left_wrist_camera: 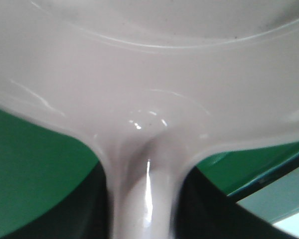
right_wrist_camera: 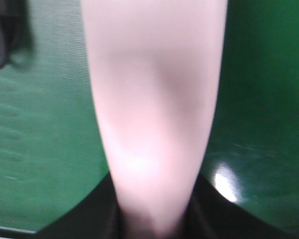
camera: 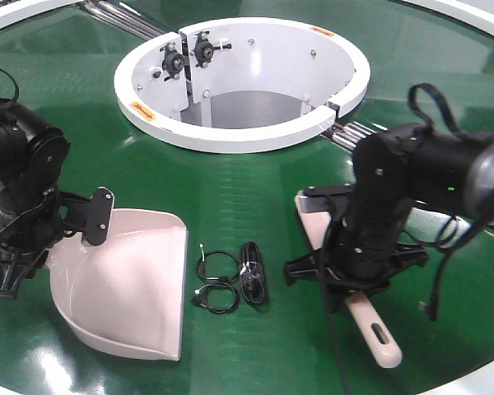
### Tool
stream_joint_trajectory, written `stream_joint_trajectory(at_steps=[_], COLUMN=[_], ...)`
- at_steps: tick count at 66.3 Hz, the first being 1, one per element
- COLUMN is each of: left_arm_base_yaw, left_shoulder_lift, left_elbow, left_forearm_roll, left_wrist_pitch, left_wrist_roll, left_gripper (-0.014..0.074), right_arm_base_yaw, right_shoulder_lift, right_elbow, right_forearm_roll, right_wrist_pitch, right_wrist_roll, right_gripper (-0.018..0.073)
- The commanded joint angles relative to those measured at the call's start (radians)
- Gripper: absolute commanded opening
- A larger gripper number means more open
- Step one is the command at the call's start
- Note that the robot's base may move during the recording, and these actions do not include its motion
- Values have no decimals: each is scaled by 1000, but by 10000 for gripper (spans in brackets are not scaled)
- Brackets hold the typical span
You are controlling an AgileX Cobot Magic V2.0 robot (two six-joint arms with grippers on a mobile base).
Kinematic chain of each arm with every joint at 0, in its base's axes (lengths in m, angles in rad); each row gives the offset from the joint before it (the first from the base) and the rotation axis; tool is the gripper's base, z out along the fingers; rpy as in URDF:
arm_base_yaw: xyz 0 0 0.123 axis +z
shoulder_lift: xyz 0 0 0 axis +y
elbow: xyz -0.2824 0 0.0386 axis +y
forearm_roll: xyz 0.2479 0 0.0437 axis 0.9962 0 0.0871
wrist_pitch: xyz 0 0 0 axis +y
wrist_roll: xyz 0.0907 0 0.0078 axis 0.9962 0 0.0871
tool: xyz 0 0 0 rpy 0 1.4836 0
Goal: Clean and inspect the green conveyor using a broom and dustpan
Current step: 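Move the brush with the right gripper over the cables toward the dustpan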
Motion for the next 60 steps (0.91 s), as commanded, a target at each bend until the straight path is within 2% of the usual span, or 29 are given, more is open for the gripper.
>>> stream_joint_trajectory(at_steps=[1, 21, 33, 60], left_arm_base_yaw=[-5, -5, -5, -5], left_shoulder_lift=[-40, -40, -40, -40], left_elbow=[-25, -25, -25, -25], left_forearm_roll=[26, 26, 26, 26], left_wrist_pitch=[28, 28, 28, 28], left_wrist_roll=[-19, -19, -19, -19], left_gripper=[-6, -6, -6, -6], right_arm_base_yaw=[38, 87, 145, 277], right_shoulder_lift=[3, 126, 162, 282], right_elbow=[-73, -189, -240, -392], right_forearm_roll=[-9, -19, -21, 127], right_wrist_pitch=[31, 142, 141, 141], right_wrist_roll=[1, 34, 41, 55], right_gripper=[-4, -4, -4, -4])
